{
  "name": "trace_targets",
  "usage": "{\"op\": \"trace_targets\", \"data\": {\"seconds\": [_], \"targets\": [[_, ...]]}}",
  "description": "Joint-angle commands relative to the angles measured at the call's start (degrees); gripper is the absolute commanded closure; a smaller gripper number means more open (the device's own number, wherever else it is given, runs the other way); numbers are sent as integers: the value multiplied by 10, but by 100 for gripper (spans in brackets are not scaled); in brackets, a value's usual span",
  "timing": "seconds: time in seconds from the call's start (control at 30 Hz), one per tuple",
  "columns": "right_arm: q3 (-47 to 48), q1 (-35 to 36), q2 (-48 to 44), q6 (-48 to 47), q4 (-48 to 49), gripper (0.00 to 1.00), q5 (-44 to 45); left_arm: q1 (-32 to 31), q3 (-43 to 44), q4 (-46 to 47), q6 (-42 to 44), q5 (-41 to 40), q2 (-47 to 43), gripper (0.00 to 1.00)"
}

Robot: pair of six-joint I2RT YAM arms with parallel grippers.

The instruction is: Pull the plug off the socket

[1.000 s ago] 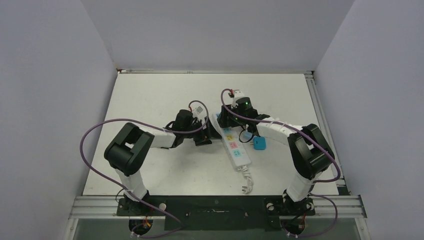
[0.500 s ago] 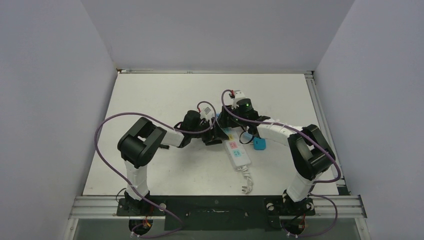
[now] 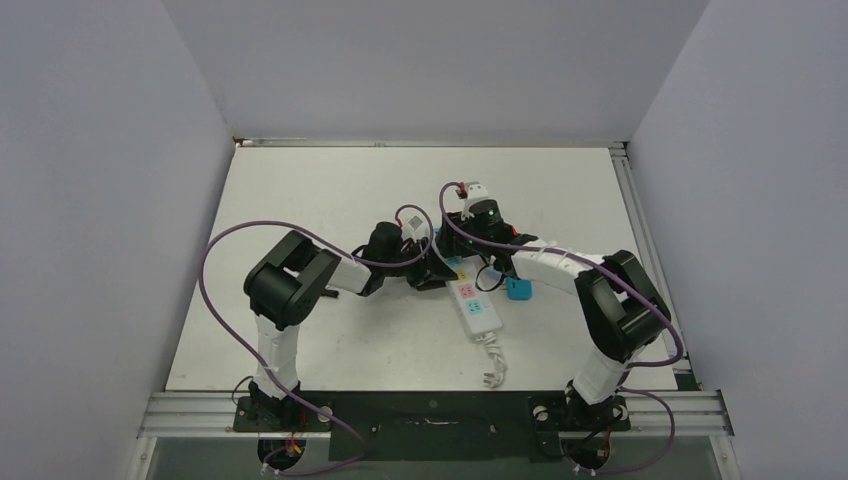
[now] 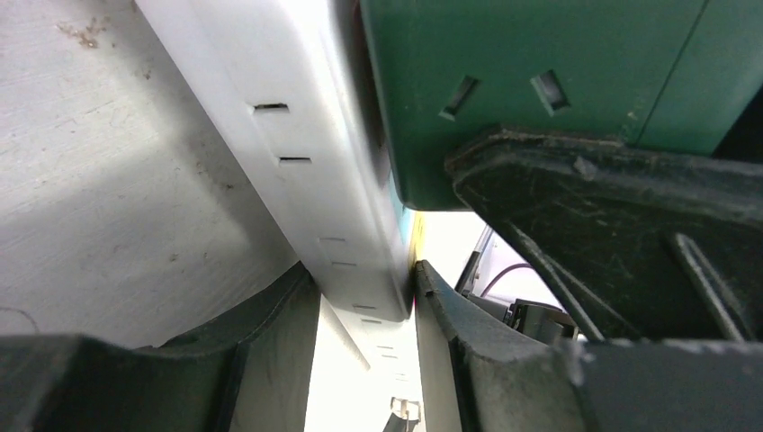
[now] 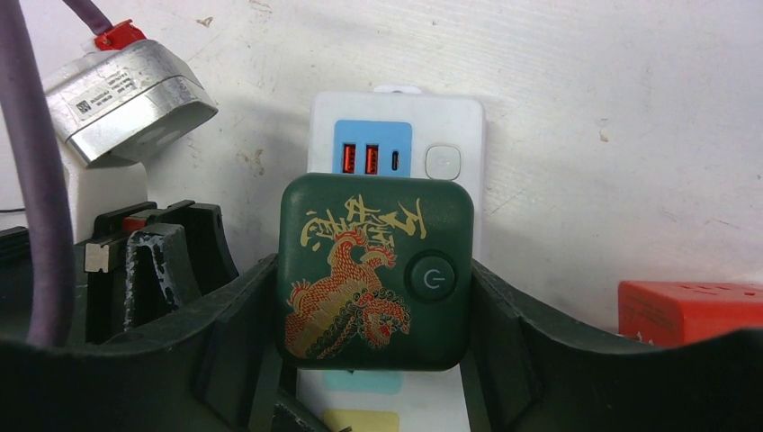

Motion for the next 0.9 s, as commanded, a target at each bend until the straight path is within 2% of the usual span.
{"op": "trace_targets", "data": {"seconds": [0.0, 0.13, 0.3, 0.67, 0.87], "targets": [[-3, 30, -24, -15, -33, 95, 74, 5, 13, -16, 28, -17, 15, 96], [4, 56, -25, -28, -44, 95, 127, 10, 14, -26, 33, -22, 11, 100], [5, 54, -29, -27, -43, 95, 119, 13, 11, -36, 36, -29, 9, 100], [-31, -22, -41, 9, 0, 95, -28, 16, 24, -85, 64, -43, 8, 100], [-43, -42, -40, 25, 19, 95, -62, 17, 27, -99, 75, -48, 11, 100]]}}
